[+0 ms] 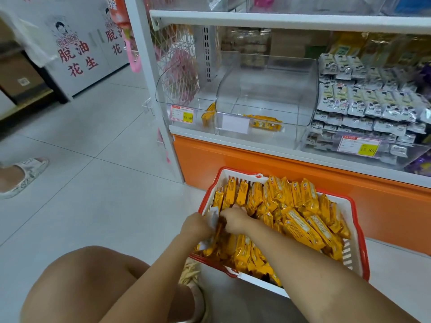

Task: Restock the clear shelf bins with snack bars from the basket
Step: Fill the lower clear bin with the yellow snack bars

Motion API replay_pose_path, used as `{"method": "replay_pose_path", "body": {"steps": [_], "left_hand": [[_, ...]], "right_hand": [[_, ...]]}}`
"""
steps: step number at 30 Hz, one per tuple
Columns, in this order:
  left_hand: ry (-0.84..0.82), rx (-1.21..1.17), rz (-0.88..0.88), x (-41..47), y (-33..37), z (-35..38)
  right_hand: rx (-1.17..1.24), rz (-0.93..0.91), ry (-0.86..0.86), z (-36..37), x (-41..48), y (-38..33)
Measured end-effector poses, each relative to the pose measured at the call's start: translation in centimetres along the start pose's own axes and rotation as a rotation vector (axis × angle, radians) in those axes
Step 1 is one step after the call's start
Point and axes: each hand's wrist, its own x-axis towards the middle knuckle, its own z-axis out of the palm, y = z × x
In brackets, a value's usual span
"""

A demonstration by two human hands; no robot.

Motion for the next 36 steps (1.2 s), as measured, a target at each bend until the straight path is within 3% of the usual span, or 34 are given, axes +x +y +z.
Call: {"method": "replay_pose_path", "body": {"steps": [5, 10, 13, 17, 24, 29, 31, 33, 36], "left_hand": [[-0.155, -0.734, -0.054, 0.4, -1.9, -3.6], [-0.352, -1.29, -0.073, 0.0, -2.5, -4.1], [-0.475, -1.411, 0.005, -0.9, -1.7, -4.6], [-0.618, -1.529, 0.246, -2.0, 0.6, -6.6], [-0.865, -1.421, 0.554, -4.2, 7.3, -9.0], [-0.998, -1.488, 0.714, -5.3, 12.8, -9.0], [-0.952, -1.572, 0.702, -5.9, 15.4, -9.5], [-0.728, -1.56, 0.706, -6.5, 18.2, -10.0], [-0.34, -1.366, 0.769, -7.2, 22.2, -10.6]], "right_hand": [[-0.128, -0.11, 0.045, -0.3, -1.3, -0.4], [0.287, -0.174, -0.062, -1.3, -3.0, 0.6], [0.498, -0.191, -0.006, -3.8, -4.8, 1.3], [0.797, -0.21, 0.157, -9.6, -8.3, 3.4], [0.887, -0.328, 0.312, -18.6, -15.1, 6.0], [1.022, -0.3, 0.514, -20.3, -17.7, 7.2], [1.049, -0.237, 0.752, -20.1, -18.0, 7.8], [1.052, -0.219, 0.987, -20.2, -18.4, 8.3], [1.056, -0.212, 1.043, -20.7, -19.2, 8.7]]}}
